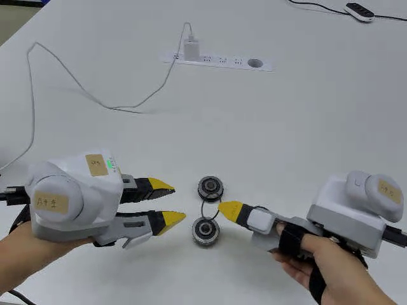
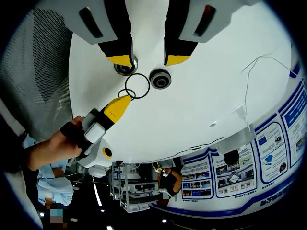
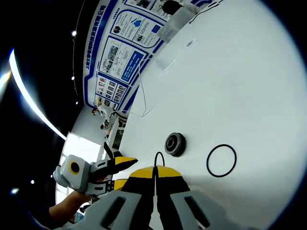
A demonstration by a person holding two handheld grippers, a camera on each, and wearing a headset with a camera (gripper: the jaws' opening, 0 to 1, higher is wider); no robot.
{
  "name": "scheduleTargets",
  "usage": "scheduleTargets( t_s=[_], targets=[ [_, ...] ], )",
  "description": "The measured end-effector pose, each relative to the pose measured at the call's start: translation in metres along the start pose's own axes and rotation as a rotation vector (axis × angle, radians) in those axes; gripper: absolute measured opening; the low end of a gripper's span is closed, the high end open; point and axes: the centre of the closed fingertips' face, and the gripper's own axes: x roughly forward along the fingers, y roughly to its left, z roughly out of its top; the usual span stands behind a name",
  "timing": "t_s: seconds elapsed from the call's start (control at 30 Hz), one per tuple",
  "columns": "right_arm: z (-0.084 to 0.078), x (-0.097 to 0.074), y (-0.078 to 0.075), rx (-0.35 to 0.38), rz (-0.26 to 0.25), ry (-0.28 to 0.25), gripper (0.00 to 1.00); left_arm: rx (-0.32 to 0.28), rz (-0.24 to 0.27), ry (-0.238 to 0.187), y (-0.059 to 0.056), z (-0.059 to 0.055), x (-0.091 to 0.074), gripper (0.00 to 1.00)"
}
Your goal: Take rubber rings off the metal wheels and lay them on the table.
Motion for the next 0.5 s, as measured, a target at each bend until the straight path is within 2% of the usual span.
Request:
scheduleTargets(
  t_s=[0.13, 0.27, 0.33, 0.5],
  targets=[
    [0.011, -0.015, -0.028, 0.001, -0.078, -0.028, 0.01, -0.001, -0.007, -0.017, -0.002, 0.005, 0.003, 0.26],
    [0.013, -0.026, -0.049, 0.057, -0.122, -0.046, 0.01, 0.002, -0.01, -0.019, -0.003, 0.007, 0.005, 0.27],
    [0.012, -0.03, -0.057, 0.071, -0.147, -0.052, 0.01, 0.009, -0.006, -0.019, -0.002, 0.008, 0.004, 0.28],
    [0.007, -0.032, -0.064, 0.086, -0.182, -0.055, 0.01, 0.006, -0.001, -0.025, -0.001, 0.01, 0.001, 0.27]
  ],
)
